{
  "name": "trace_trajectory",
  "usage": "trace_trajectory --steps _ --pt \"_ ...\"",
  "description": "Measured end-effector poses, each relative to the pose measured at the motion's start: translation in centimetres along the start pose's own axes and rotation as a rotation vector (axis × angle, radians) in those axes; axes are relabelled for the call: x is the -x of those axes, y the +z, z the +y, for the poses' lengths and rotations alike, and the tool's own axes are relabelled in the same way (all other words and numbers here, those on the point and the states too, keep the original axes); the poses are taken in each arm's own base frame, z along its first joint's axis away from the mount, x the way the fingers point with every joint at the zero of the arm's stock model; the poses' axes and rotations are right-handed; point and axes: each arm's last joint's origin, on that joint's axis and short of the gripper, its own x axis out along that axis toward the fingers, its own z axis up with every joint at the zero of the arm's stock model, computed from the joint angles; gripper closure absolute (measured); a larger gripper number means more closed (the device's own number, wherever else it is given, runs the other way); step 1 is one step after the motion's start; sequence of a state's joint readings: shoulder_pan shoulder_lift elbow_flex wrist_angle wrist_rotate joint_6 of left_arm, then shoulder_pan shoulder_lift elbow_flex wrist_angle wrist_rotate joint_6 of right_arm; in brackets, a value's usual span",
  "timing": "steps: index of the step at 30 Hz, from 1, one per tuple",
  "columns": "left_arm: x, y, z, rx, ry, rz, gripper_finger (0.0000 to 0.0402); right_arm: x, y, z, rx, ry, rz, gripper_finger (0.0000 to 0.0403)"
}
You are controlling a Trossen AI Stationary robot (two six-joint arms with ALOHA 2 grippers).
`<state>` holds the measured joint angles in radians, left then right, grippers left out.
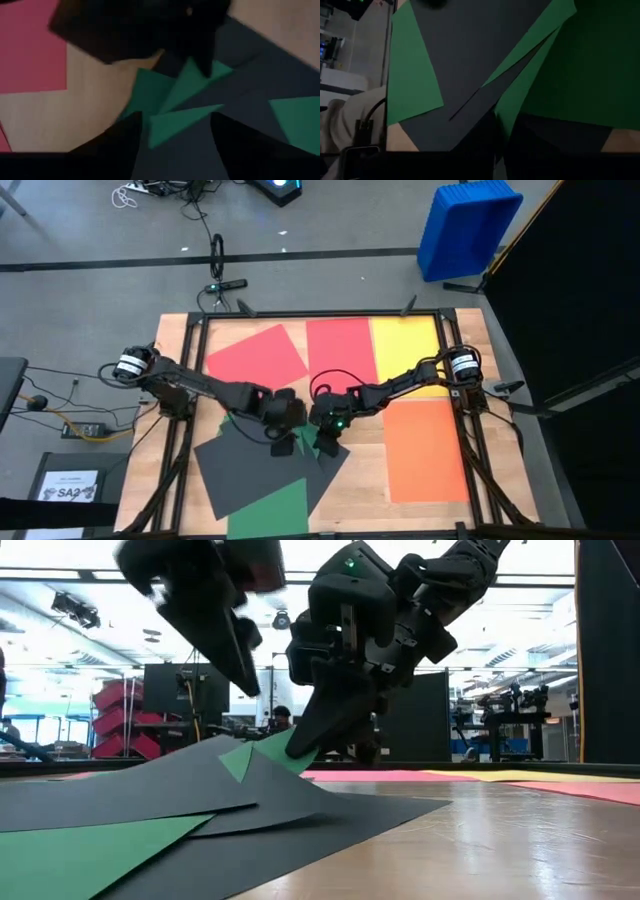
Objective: Organize paper
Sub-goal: Move the green colored paper to the bottom center of the table
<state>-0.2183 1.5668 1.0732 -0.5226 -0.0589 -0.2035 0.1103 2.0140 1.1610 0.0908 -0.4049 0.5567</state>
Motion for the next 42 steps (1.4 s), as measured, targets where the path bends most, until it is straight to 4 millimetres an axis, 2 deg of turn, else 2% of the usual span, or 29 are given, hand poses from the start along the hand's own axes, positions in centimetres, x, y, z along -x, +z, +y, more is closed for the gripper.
trace_trajectory --steps 5,12,18,29,37,42 --pt "-0.8 0.1 3.5 0.009 -0.094 -0.026 0.014 -0.2 -0.2 0.4 0.043 -0.023 -0.017 0.0403" --pt "-1.8 -1.4 6.6 0.055 -0.298 -0.019 0.0139 -0.5 -0.5 0.9 0.092 -0.062 -0.033 0.0403" --pt "-2.9 -1.3 7.3 0.04 -0.361 -0.049 0.014 -0.5 -0.5 0.9 0.116 -0.092 -0.049 0.0403" --pt "-6.9 -1.8 7.7 0.043 -0.447 -0.01 0.014 -0.6 -0.5 1.0 0.123 -0.105 -0.053 0.0403" --pt "-7.1 -1.7 8.1 0.067 -0.451 -0.024 0.0147 -0.5 -0.6 1.3 0.136 -0.139 -0.078 0.0403" --pt "-7.1 -2.1 9.1 0.113 -0.438 0.002 0.0149 0.3 -0.2 2.3 0.155 -0.19 -0.133 0.0403"
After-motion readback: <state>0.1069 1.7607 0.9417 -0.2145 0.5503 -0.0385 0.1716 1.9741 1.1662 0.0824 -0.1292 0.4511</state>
